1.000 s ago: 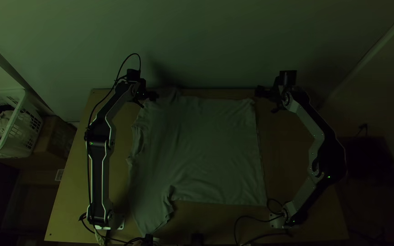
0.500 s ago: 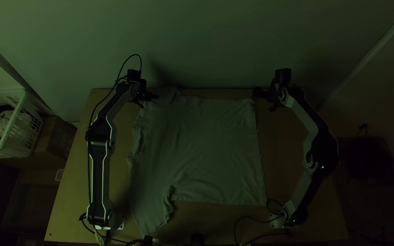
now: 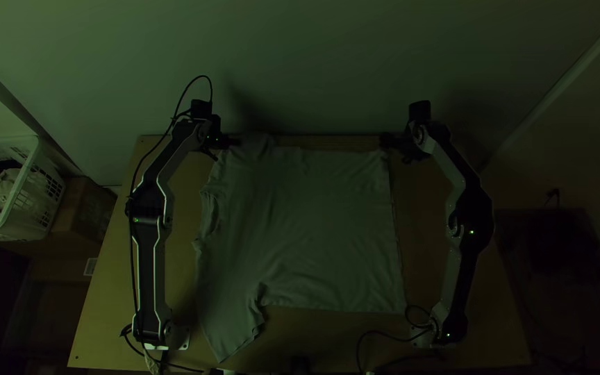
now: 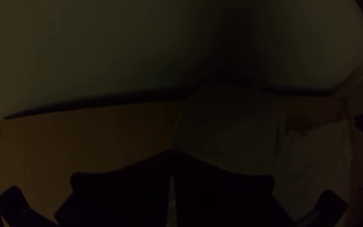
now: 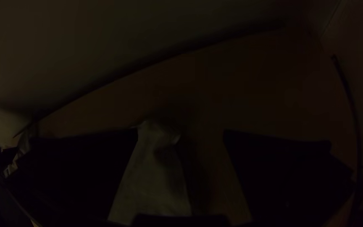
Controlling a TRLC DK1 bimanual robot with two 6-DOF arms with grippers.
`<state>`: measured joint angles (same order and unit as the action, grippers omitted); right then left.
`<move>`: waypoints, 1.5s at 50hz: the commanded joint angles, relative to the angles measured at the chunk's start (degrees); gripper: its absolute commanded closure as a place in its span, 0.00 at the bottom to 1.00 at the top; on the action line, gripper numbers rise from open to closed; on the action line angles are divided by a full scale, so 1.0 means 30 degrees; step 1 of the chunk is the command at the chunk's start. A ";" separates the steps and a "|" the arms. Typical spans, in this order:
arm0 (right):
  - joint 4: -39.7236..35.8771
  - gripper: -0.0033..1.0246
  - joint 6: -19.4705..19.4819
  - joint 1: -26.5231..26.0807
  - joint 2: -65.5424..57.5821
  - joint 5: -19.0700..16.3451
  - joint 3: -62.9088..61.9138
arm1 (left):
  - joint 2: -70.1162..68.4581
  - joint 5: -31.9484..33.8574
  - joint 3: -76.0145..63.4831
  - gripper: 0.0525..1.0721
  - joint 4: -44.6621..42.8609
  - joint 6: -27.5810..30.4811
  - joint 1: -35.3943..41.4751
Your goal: Fold the t-shirt
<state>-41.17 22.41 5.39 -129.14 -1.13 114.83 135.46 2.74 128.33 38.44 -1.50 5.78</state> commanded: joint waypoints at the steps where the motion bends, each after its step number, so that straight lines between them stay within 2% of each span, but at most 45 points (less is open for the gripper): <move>1: -0.0779 0.10 0.0556 0.0401 -0.1425 -0.0181 0.1510 | -0.1237 0.0082 0.0172 0.98 0.0401 -0.0292 -0.0140; 6: -0.1131 0.11 0.0585 0.0636 -0.2216 -0.0181 0.2477 | -0.1266 0.0082 0.0113 0.98 0.0665 -0.0292 -0.0316; 9: -0.1190 0.18 0.0585 0.0782 -0.2597 -0.0181 0.2887 | -0.1266 0.0082 0.0054 0.98 0.0782 -0.0292 -0.0374; 11: -0.1190 0.20 0.0585 0.0870 -0.2802 -0.0211 0.3151 | -0.1266 0.0082 -0.0034 0.98 0.0841 -0.0292 -0.0404; 21: -0.2069 0.22 0.0849 0.1192 -0.4179 -0.0181 0.4821 | -0.1266 0.0111 -0.0180 0.98 0.0928 -0.0321 -0.0433; 29: -0.2098 0.61 0.1054 0.1192 -0.4707 -0.0240 0.4938 | -0.1325 0.0111 -0.0180 0.98 0.0928 -0.0321 -0.0579; 33: -0.2069 0.66 0.1025 0.1192 -0.4853 -0.0299 0.4938 | -0.1325 0.0111 -0.0209 0.98 0.0928 -0.0321 -0.0667; 37: -0.2098 0.66 0.1025 0.1192 -0.4941 -0.0299 0.4938 | -0.1325 0.0111 -0.0239 0.98 0.0928 -0.0321 -0.0697; 38: -0.2098 0.70 0.0995 0.1192 -0.4941 -0.0299 0.4938 | -0.1325 0.0111 -0.0239 0.98 0.0958 -0.0321 -0.0726; 40: -0.2069 0.91 0.0702 0.1192 -0.4912 -0.0269 0.5026 | -0.1354 0.0111 -0.0239 0.98 0.0958 -0.0321 -0.0755; 42: -0.2069 0.97 0.0556 0.1163 -0.4882 -0.0299 0.5201 | -0.1383 0.0140 -0.0239 0.98 0.0928 -0.0351 -0.0755; 56: -0.1336 0.97 0.0029 0.1134 -0.4355 -0.0064 0.5524 | -0.1500 0.0287 -0.0121 0.98 0.0489 -0.0878 -0.0990; 65: 0.0099 0.97 0.0058 0.0841 -0.4502 -0.0094 0.5787 | -0.1237 0.0609 0.0054 0.98 -0.0917 -0.1464 -0.1341; 75: 0.0539 0.97 0.0029 0.0694 -0.4238 -0.0094 0.6080 | -0.0915 0.0668 0.0318 0.98 -0.0947 -0.1757 -0.1751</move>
<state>-40.66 23.07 8.60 -142.10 -2.02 131.28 133.45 4.97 128.31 36.32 -5.19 1.93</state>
